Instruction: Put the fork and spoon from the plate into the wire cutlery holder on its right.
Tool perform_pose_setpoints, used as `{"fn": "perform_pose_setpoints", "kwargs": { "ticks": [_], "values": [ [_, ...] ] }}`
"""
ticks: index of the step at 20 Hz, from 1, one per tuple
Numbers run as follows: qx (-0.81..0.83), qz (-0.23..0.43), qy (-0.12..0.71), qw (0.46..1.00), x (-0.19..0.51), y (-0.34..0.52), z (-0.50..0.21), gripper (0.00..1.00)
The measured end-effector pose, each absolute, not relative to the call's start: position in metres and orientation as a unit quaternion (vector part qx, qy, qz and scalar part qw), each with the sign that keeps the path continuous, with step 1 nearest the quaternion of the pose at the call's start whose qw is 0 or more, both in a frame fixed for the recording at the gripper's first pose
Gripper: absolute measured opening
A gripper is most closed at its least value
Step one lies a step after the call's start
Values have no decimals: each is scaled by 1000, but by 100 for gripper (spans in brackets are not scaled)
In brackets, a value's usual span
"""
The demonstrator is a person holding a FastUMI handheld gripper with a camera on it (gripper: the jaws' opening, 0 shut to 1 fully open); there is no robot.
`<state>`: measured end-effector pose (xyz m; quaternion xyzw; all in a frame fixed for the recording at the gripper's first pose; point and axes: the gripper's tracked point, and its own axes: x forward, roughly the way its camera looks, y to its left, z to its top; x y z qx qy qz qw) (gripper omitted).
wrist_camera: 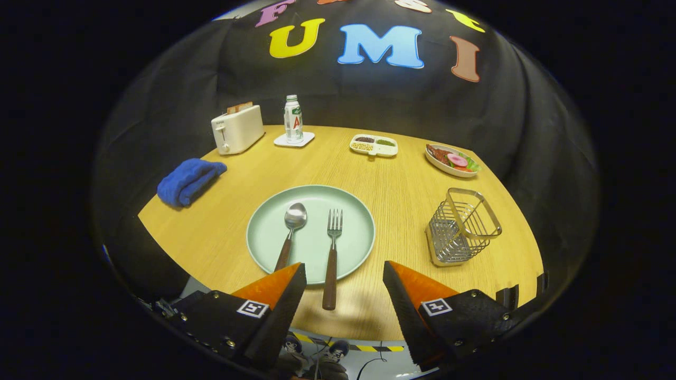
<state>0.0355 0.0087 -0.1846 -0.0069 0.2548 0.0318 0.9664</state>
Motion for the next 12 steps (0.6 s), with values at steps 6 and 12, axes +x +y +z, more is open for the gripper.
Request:
{"fn": "perform_pose_setpoints", "kwargs": {
  "ticks": [6, 12],
  "values": [
    [-50, 51, 307, 949, 40, 12, -221, 49],
    [-53, 73, 305, 948, 37, 6, -214, 7]
  ]
}}
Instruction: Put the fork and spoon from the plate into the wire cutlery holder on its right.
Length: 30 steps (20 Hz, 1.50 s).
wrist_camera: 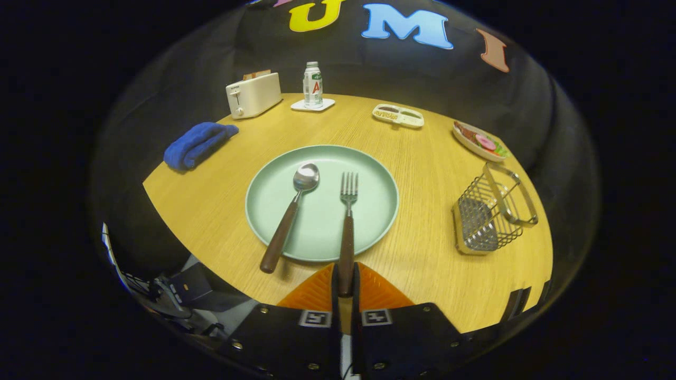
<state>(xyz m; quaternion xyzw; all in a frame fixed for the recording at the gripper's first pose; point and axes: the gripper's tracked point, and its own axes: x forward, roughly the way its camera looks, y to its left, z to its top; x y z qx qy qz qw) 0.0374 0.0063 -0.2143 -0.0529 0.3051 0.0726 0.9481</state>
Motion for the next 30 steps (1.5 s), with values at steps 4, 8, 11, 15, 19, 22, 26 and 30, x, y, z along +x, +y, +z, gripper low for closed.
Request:
{"fn": "perform_pose_setpoints", "kwargs": {
  "ticks": [4, 8, 11, 15, 19, 22, 26, 30],
  "values": [
    [-41, 90, 314, 944, 34, 6, -205, 6],
    [-20, 102, 329, 939, 25, -2, -180, 6],
    [-25, 110, 331, 937, 20, -19, -155, 6],
    [-34, 97, 322, 941, 14, -52, -123, 6],
    [-45, 69, 324, 942, 5, -87, -109, 6],
    [-44, 57, 351, 934, -8, -110, -105, 6],
    [-60, 36, 367, 928, -20, -142, -96, 6],
    [-73, 24, 403, 912, -29, -163, -102, 6]
  ]
}}
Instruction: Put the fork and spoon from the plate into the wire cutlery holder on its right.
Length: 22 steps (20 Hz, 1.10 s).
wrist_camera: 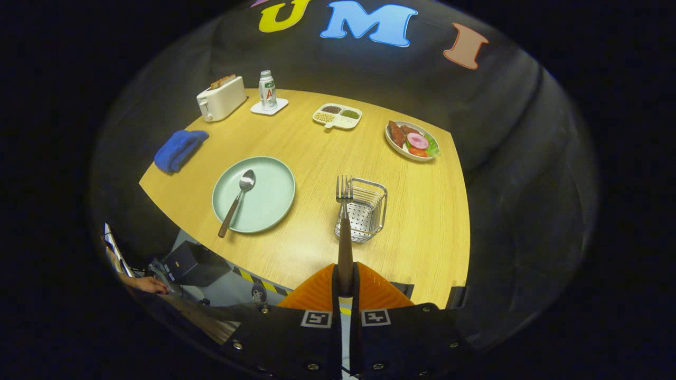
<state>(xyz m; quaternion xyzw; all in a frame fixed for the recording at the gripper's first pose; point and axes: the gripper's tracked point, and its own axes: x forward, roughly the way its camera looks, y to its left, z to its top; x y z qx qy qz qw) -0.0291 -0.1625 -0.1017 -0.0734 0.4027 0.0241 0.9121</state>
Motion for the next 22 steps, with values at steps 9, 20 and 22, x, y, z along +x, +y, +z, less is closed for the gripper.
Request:
{"fn": "perform_pose_setpoints", "kwargs": {
  "ticks": [9, 20, 22],
  "values": [
    [-75, 10, 472, 878, -6, -192, -121, 6],
    [-85, 38, 525, 846, 25, -187, -135, 9],
    [-85, 34, 519, 850, 29, -190, -130, 12]
  ]
}}
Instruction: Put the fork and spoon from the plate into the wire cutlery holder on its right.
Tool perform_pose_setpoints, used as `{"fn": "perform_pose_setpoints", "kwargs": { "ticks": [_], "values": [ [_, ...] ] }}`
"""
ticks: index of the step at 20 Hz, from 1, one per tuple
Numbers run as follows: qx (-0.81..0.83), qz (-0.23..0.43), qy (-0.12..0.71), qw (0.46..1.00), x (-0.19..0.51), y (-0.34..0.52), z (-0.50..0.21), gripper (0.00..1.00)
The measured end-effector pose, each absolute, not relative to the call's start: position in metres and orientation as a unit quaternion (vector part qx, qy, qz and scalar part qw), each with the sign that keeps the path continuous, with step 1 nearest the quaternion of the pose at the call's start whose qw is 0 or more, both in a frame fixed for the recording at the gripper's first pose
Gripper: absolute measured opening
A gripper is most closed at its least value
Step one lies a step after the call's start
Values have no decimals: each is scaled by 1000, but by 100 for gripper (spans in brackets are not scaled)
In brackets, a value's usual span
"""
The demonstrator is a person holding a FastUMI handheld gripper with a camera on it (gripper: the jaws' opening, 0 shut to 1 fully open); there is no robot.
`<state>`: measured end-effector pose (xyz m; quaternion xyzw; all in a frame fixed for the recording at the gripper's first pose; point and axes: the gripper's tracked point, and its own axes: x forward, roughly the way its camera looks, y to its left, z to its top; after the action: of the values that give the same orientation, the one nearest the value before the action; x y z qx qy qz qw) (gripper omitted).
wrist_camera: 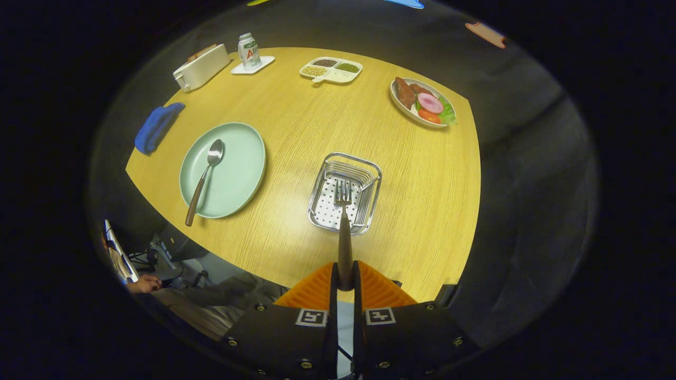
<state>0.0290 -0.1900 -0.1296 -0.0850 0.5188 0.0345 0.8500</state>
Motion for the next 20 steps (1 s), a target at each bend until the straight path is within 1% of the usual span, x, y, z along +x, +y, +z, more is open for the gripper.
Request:
{"fn": "perform_pose_setpoints", "kwargs": {
  "ticks": [1, 2, 3, 4, 5, 12, 14, 16, 18, 19, 20],
  "values": [
    [-84, 35, 512, 854, 32, -190, -122, 12],
    [-87, 30, 504, 859, 33, -193, -115, 15],
    [-90, 25, 490, 867, 36, -197, -112, 29],
    [-91, 17, 471, 877, 40, -199, -105, 37],
    [-88, 8, 455, 886, 41, -200, -95, 50],
    [-36, 4, 347, 937, 33, -166, -42, 49],
    [-29, 12, 315, 948, 31, -147, -34, 50],
    [-25, 34, 304, 952, 26, -122, -40, 49],
    [-16, 67, 312, 947, 19, -89, -52, 61],
    [-14, 82, 321, 943, 15, -73, -60, 73],
    [-12, 92, 326, 941, 14, -61, -69, 73]
  ]
}}
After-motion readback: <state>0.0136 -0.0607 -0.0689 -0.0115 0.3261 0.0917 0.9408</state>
